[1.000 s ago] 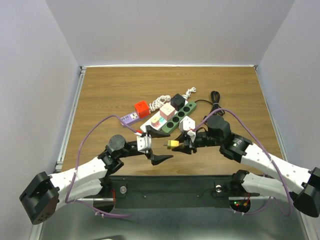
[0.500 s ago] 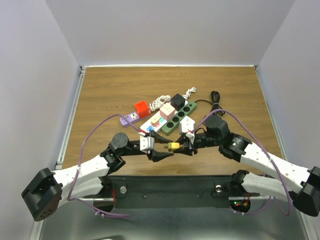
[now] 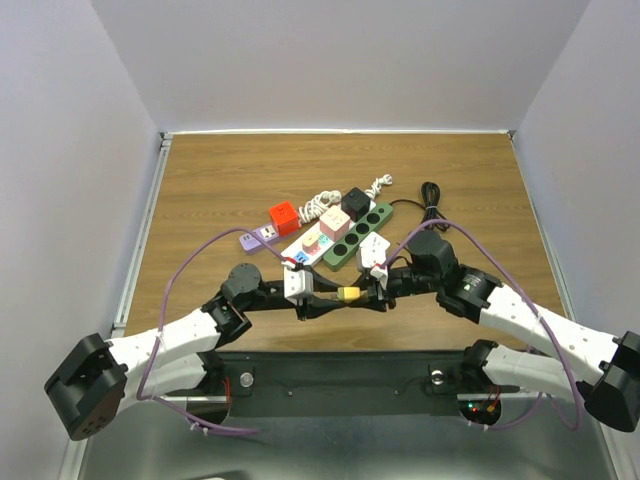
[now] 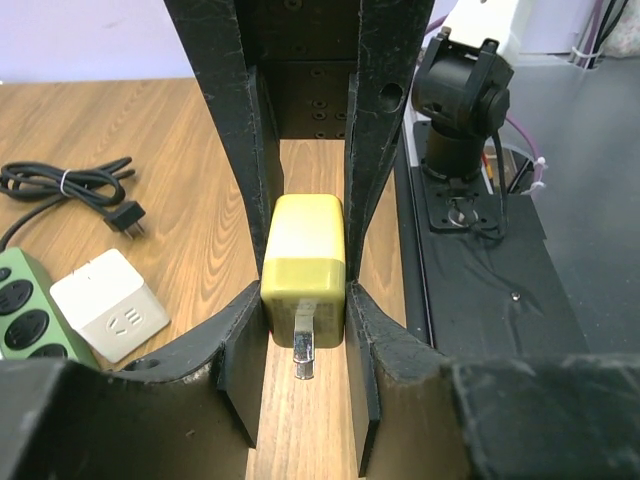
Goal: Insert the plug
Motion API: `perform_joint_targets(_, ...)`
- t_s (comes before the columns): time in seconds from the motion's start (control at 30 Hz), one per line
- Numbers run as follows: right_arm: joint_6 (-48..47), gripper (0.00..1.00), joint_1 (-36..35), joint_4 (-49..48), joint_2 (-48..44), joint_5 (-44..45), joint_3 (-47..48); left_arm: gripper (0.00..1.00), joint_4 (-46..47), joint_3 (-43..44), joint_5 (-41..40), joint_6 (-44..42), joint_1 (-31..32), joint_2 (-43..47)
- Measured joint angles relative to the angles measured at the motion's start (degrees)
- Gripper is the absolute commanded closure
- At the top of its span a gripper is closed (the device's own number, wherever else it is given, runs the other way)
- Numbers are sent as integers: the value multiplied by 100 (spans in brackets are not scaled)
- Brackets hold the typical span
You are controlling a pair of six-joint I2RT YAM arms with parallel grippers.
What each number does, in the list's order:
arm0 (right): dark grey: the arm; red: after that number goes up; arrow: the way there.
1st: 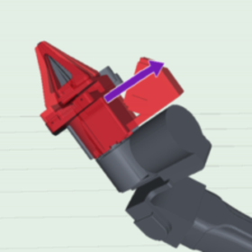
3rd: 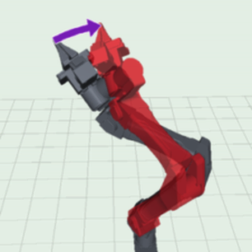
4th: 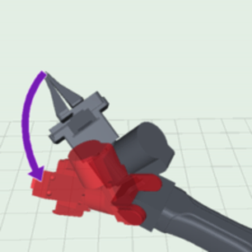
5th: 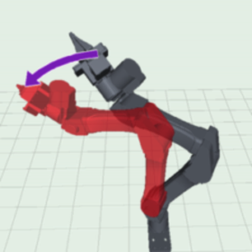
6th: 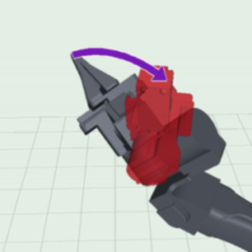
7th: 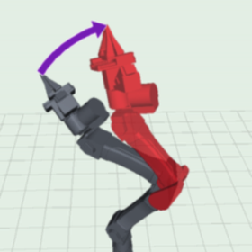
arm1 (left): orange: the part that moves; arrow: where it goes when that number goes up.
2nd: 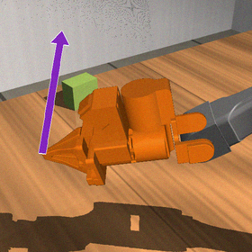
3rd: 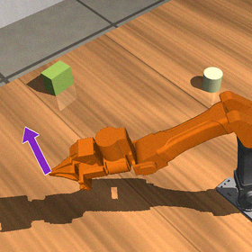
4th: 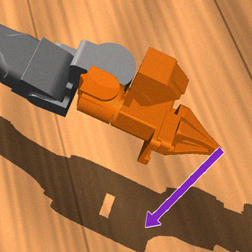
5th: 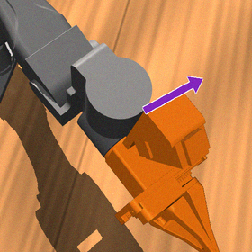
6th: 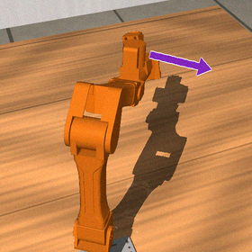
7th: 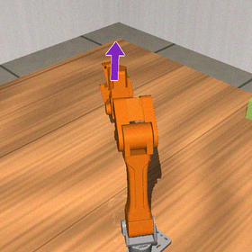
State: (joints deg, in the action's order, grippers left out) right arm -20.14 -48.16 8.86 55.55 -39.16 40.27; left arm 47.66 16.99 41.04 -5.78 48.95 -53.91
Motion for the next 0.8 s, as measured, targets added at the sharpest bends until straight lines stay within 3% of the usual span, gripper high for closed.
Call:
perform_joint_targets(0.1, -7, 95, 9, 7, 13, -2, 0, 100, -28, 0, -37, 0, 11, -2)
perform_joint_targets(0.13, -4, 81, 9, 11, 13, 4, 0, 100, -28, 0, -46, 0, 15, -2)
perform_joint_targets(0.23, 2, 69, 9, 9, 7, 44, 0, 100, -15, 0, -118, 0, 35, -2)
perform_joint_targets(0.27, 35, 61, 9, 2, -2, 76, 0, 100, 2, -7, -186, 4, 50, -2)
perform_joint_targets(0.33, 120, 56, 9, -24, -20, 170, 0, 100, 52, -22, -315, 13, 81, 0)
perform_joint_targets(0.5, 636, 19, 9, -188, -59, 597, 0, 100, 376, -63, -706, -15, 136, 105)
perform_joint_targets(0.8, 1296, 4, 9, -474, -188, 1279, 0, 100, 776, -221, -1163, -22, 153, 459)
